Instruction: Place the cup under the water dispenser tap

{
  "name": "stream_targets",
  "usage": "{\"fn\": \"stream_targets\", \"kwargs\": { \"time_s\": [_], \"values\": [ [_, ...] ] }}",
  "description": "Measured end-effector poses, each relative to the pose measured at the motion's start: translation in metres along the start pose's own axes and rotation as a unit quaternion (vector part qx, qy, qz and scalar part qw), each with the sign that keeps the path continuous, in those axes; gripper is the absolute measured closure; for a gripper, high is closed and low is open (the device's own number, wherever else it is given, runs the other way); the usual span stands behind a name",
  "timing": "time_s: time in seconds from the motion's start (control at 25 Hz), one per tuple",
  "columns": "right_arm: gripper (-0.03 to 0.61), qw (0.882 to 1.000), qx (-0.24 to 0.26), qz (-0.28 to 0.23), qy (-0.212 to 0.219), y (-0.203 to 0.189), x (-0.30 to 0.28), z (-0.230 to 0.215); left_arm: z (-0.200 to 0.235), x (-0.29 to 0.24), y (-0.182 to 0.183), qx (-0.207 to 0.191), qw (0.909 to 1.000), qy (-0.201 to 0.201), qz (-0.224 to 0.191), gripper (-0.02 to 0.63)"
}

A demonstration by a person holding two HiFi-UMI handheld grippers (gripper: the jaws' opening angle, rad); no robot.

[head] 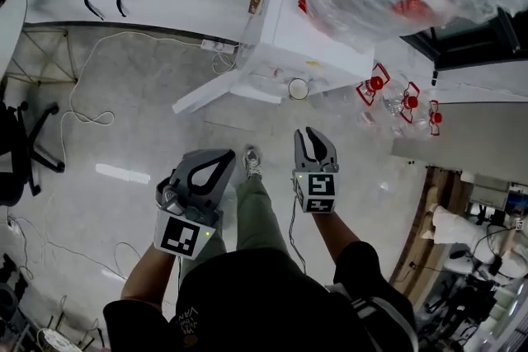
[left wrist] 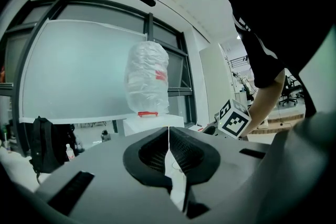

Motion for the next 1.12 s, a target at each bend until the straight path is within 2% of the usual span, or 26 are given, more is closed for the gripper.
{"fn": "stream_targets", "kwargs": {
  "time_s": [0.4, 0.72, 1.12],
  "values": [
    [0.509, 0.996, -0.061, -0.06, -0.024, 0.039, 0.074, 0.026, -0.023, 0.042, 0.046, -0.026, 0.9996, -0.01, -0.008, 0.593],
    [0.523, 0.985, -0.123, -0.114, -0.035, 0.059, 0.137, 0.045, -0.046, 0.071, 0.074, -0.047, 0.9982, -0.027, -0.028, 0.593],
    [0.526, 0.976, -0.145, -0.152, -0.05, 0.073, 0.202, 0.072, -0.061, 0.104, 0.093, -0.059, 0.9957, -0.052, -0.049, 0.592]
  ]
}}
Point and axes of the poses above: the fingertips, and each gripper's own axes: x backward along the fingers, z to its left, y out of its top, the point moved 5 cm from there along x, backward along the fingers, and after that the axes turned 1 degree about x, right-handed, at the moved point
